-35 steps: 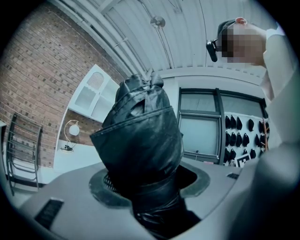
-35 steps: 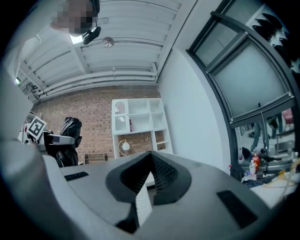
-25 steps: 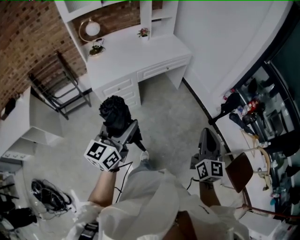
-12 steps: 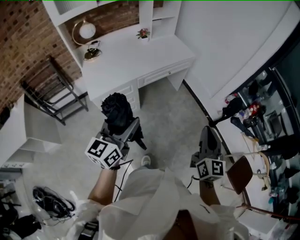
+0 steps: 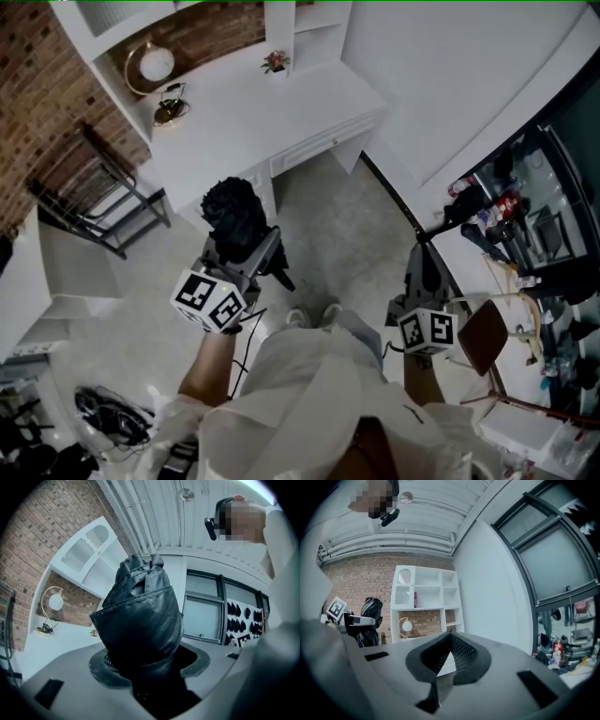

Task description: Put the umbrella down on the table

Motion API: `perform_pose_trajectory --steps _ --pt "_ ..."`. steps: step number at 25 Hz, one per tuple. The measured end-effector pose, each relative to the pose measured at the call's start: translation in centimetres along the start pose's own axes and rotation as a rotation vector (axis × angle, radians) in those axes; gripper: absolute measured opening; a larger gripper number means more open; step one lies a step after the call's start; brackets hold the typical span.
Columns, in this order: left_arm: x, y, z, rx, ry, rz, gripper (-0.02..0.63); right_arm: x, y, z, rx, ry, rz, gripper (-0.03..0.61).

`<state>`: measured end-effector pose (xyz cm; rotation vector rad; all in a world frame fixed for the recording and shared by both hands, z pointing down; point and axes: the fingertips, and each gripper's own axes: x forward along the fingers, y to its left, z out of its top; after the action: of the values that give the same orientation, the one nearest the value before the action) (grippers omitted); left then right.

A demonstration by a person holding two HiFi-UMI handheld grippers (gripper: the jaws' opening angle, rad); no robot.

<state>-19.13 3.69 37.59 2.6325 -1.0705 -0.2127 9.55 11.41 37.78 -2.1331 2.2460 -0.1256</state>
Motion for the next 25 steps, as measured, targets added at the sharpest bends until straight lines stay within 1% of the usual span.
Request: perform_pose_trajectory --steps 5,12,19,25 --pt "2.3 0.9 0.2 -0.005 0.000 -0.007 0.272 2.2 -0.7 -0.2 0.008 0.003 -0.003 0.018" --pt "6.5 2.5 1.0 0.013 -0.006 0.002 0.272 7.6 -2.2 0.4 0.015 -0.017 0.032 0.018" --pt "13.3 4.3 1.6 0.022 -0.006 0.019 0.272 14.1 -5.7 0.4 0.026 -0.017 0.061 0.018" --pt "20.8 4.9 2.2 0.030 0.008 0.029 0.272 20.2 -10.7 0.8 0.029 0.004 0.080 0.018"
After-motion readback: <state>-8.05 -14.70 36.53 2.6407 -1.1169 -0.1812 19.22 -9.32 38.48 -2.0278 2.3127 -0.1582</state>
